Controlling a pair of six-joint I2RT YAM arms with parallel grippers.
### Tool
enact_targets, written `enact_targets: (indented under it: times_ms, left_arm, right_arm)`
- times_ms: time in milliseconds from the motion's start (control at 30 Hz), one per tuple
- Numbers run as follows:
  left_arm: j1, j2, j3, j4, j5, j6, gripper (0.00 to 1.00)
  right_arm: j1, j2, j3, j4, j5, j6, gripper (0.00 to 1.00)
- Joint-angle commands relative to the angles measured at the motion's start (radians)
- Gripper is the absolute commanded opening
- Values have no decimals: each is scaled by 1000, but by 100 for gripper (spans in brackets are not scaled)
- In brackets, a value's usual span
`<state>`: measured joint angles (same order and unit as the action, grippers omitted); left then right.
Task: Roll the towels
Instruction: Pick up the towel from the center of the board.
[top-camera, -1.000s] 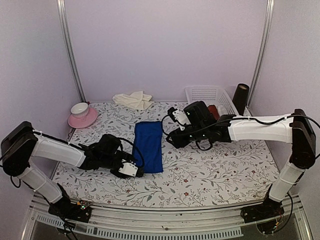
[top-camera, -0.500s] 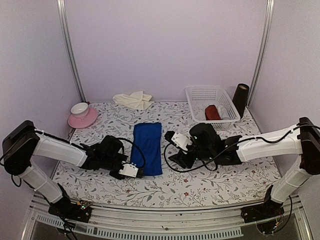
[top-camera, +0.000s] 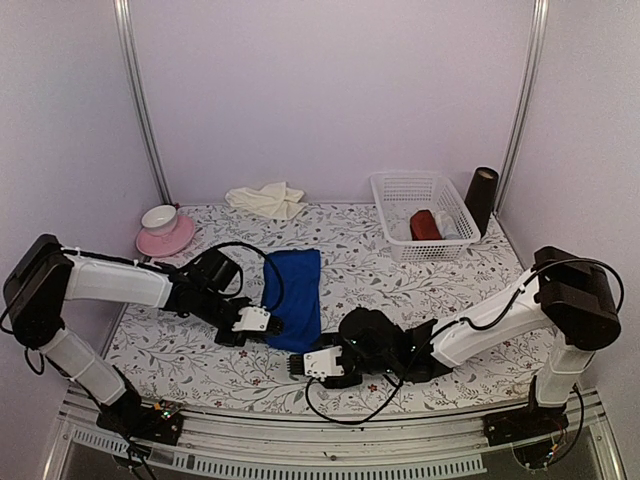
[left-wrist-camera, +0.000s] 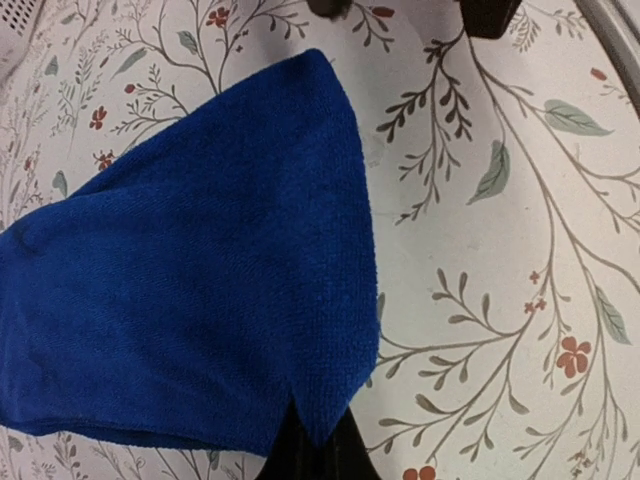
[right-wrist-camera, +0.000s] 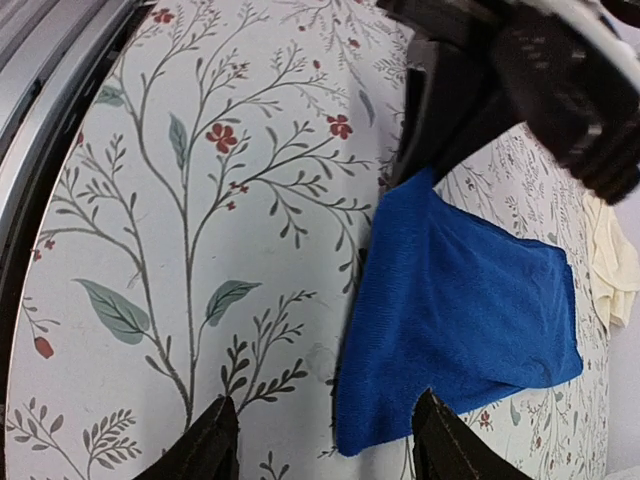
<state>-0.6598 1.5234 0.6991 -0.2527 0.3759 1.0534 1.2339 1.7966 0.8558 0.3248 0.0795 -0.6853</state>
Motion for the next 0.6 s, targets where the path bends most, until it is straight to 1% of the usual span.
enact_targets:
  times_ms: [0,167,267,367,467,567]
  left_arm:
    - [47,30,54,-127,143,-14,0]
    - [65,46,65,-145,173,-10,0]
    - [73,52,78,-163,191,-7,0]
    - [82,52,80,-169,198,-4,0]
    - [92,57,82,-171,206,0,0]
    - [95,62,78,-173,201,7,2]
  right_arm:
    - [15,45,31,32,57,-103,59]
    - [17,115,59,45,122,-94,57]
    - [18,163,69,93,206,-90,52]
    - [19,194,75,106,237,-89,47]
    - [18,203,75,127,265,-78,36]
    - [19,207,74,131,284,-64,18]
